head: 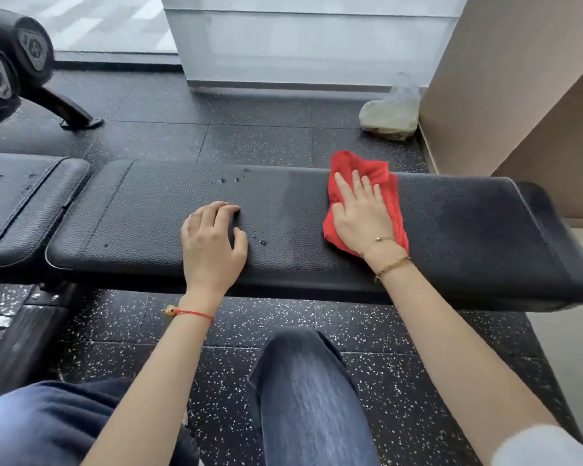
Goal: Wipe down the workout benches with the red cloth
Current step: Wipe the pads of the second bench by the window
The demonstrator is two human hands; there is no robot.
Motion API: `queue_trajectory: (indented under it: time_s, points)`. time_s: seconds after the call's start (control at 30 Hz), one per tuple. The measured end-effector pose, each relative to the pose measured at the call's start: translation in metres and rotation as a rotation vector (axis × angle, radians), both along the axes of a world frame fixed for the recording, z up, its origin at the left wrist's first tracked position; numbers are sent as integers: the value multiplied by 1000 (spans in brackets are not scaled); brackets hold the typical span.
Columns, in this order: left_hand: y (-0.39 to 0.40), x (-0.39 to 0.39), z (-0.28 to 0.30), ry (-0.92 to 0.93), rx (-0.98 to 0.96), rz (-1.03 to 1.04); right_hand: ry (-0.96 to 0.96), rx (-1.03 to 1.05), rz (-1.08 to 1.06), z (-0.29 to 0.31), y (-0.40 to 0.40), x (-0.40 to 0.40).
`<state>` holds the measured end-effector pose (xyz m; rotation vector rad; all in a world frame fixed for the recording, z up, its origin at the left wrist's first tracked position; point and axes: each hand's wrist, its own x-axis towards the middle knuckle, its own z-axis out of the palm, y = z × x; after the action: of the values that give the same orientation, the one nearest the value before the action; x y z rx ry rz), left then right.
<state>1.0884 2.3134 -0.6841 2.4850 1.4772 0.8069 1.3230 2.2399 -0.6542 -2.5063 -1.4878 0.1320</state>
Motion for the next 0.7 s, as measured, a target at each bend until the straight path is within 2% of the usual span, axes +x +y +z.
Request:
queue_trajectory:
  time_s: [0.17, 0.27, 0.4, 0.57, 0.7]
  points:
    - [0, 0, 1, -4, 3, -1, -6, 54, 204, -6, 6, -62]
    - [0, -1, 2, -7, 5, -8, -24, 55, 288, -8, -18, -59]
    - [-1, 0, 3, -14, 2, 0, -2, 61, 199, -7, -43, -18]
    - [-3, 4, 4, -2, 6, 19, -1, -8, -47, 2, -7, 14]
    - [-4, 4, 4, 5, 6, 24, 6, 19, 77, 0, 2, -18]
